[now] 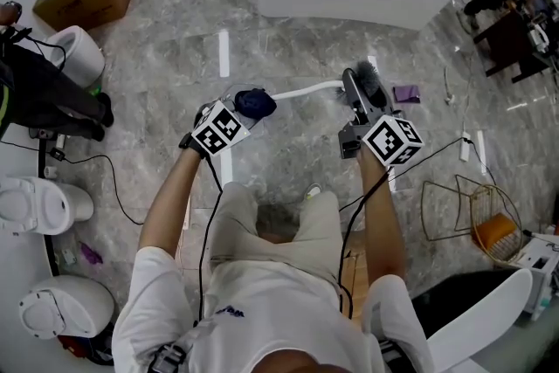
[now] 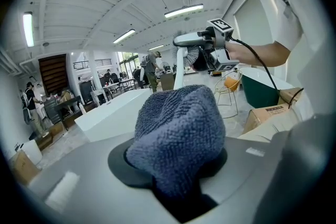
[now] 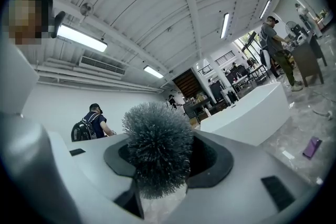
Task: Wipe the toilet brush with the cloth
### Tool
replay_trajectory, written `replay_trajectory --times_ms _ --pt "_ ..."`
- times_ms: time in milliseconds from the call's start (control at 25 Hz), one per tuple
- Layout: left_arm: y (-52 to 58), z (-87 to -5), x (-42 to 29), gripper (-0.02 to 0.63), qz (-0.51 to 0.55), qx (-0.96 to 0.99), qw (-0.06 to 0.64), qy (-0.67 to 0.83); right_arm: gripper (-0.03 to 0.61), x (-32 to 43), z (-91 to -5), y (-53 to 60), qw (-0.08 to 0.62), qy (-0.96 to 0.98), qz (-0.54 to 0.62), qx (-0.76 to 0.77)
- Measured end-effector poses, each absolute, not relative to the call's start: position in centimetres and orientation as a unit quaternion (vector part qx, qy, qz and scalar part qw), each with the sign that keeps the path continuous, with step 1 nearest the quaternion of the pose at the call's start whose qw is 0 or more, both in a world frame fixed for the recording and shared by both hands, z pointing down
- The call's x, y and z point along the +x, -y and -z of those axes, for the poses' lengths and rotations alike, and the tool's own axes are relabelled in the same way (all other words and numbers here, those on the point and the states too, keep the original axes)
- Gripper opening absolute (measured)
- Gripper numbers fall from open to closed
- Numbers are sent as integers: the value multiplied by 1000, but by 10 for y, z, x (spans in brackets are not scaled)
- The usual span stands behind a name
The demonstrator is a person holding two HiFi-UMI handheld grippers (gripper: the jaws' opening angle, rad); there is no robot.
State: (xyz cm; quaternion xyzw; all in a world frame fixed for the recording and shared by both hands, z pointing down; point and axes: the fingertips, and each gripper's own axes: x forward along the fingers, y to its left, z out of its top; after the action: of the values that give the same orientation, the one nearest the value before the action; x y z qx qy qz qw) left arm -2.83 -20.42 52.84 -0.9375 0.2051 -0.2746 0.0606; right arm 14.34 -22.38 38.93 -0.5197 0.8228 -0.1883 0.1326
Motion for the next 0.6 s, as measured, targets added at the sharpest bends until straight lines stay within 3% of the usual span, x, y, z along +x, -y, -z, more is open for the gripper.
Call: replay_trajectory --times_ms 600 --pt "205 -516 -42 164 266 -937 74 -213 221 173 -376 221 156 -811 201 -527"
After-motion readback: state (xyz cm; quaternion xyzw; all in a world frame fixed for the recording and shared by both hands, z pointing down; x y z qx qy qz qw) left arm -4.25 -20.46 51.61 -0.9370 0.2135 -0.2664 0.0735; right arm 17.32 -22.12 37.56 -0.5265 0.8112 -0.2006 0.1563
